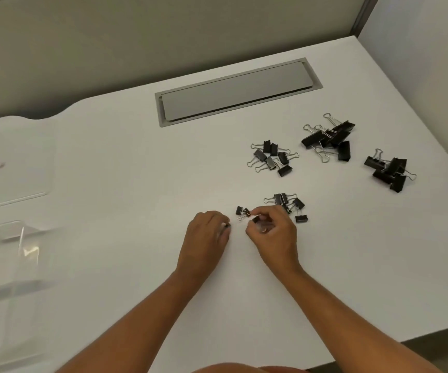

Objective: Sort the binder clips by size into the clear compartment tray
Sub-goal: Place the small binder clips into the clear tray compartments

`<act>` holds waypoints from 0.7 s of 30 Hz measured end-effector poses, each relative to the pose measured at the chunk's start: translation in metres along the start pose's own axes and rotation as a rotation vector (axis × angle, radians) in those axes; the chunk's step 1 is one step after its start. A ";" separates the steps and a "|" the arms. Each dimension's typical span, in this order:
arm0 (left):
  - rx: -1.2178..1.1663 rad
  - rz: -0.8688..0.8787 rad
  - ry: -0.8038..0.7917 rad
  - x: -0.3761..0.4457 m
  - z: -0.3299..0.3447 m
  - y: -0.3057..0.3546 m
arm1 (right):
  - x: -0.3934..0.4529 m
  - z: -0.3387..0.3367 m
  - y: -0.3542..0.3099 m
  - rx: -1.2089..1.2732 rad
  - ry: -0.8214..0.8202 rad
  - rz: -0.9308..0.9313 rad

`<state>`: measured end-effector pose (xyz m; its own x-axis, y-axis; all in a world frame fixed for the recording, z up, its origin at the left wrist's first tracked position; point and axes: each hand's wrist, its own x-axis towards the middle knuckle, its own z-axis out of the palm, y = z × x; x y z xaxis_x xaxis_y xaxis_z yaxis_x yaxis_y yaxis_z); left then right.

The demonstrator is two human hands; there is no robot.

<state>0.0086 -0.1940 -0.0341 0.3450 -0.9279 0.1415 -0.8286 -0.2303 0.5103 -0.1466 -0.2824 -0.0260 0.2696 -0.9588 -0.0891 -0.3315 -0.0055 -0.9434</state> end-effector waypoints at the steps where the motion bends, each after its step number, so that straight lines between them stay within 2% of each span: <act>1: -0.034 -0.044 -0.011 -0.004 -0.003 0.004 | 0.004 -0.004 -0.007 0.156 0.001 0.171; 4: -0.258 -0.276 -0.031 -0.013 -0.009 0.017 | 0.016 -0.014 -0.024 0.611 0.016 0.567; 7: -0.634 -0.606 0.002 -0.021 -0.022 0.034 | 0.020 -0.025 -0.035 0.858 -0.068 0.696; 9: -0.842 -0.769 -0.006 -0.028 -0.033 0.043 | 0.015 -0.029 -0.039 0.830 -0.182 0.731; 11: -0.923 -0.815 -0.040 -0.038 -0.045 0.049 | 0.004 -0.026 -0.043 0.727 -0.269 0.757; 18: -0.809 -0.784 -0.078 -0.072 -0.077 0.042 | -0.060 0.013 -0.054 0.511 -0.479 0.813; 21: -0.770 -0.783 -0.045 -0.092 -0.094 0.030 | -0.092 0.032 -0.059 0.422 -0.642 0.826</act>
<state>-0.0062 -0.0874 0.0479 0.6261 -0.6178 -0.4757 0.1153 -0.5300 0.8401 -0.1231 -0.1846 0.0278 0.5646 -0.2997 -0.7690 -0.3244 0.7762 -0.5407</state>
